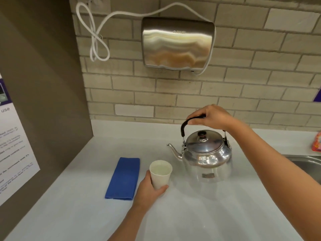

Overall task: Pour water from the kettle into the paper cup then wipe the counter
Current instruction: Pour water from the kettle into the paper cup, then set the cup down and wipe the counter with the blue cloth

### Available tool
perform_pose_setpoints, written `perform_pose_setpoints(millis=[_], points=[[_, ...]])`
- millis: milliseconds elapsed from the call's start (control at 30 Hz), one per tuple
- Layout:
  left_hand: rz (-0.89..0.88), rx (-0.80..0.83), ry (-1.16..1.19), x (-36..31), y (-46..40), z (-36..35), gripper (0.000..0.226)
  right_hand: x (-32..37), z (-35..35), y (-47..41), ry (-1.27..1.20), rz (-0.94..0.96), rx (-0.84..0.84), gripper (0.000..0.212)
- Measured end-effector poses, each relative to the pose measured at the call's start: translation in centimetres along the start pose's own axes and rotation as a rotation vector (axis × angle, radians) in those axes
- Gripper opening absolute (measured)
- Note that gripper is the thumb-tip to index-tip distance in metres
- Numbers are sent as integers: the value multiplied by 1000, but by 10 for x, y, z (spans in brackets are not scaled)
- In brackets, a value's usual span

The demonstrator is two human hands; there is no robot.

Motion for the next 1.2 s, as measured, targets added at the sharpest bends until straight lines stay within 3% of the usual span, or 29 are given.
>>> perform_pose_setpoints(millis=[267,700,1000,1100,1200], points=[[15,14,-27,1,0,0,79,-5,-41,-49,-128,-23,-278,25],[58,6,-49,9,-4,2,83,-6,-137,-111,-301,-75,-82,24],[69,25,-80,7,-2,0,83,-19,-145,-111,-360,-82,-108,24],[80,36,-82,5,-2,-1,84,-16,-137,-102,-244,-51,-202,35],[58,24,-83,0,1,1,79,-9,-121,-69,-99,-18,-473,39]])
Point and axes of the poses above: each hand's wrist, its own y-axis away from the middle knuckle, its own z-axis out of the back of the hand, x = y × z, the point moved 5 cm from there along -y, towards the middle knuckle
